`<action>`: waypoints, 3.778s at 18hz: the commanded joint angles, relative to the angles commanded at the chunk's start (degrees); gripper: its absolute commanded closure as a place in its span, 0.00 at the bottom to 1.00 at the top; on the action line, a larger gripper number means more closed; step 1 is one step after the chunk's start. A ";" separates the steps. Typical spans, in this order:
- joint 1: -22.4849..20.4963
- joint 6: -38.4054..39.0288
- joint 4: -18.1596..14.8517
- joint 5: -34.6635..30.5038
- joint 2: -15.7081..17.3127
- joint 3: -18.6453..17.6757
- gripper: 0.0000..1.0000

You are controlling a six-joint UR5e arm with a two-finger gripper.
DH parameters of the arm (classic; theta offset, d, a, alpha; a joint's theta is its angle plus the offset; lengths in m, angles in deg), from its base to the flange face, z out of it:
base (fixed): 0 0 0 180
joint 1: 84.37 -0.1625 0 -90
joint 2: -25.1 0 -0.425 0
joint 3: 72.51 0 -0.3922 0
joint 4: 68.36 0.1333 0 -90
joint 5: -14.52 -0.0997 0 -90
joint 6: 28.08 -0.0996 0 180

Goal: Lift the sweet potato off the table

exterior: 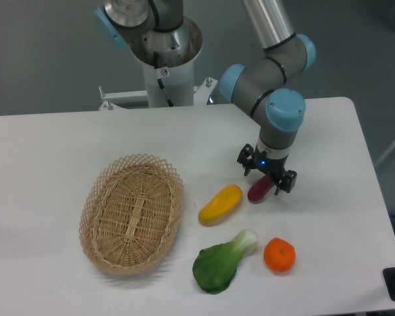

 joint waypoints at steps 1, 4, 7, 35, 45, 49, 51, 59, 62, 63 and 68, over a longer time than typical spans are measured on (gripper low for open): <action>0.00 0.00 0.18 0.00 0.00 0.00 0.01; 0.00 -0.09 0.18 0.00 0.00 0.18 0.12; 0.00 -0.52 0.09 0.00 0.00 0.26 0.31; 0.35 -2.47 -13.44 3.24 5.00 16.34 0.70; 2.02 10.36 -13.18 12.83 9.40 18.19 0.70; 2.81 12.47 -13.09 13.71 9.40 19.16 0.70; 2.81 12.57 -13.18 13.88 9.40 19.51 0.70; 2.81 12.66 -13.09 14.59 9.31 19.86 0.70; 2.81 12.57 -13.09 14.59 9.23 20.04 0.70; 2.81 12.66 -13.09 14.59 9.23 20.13 0.70; 2.81 12.57 -13.27 14.59 9.31 20.13 0.70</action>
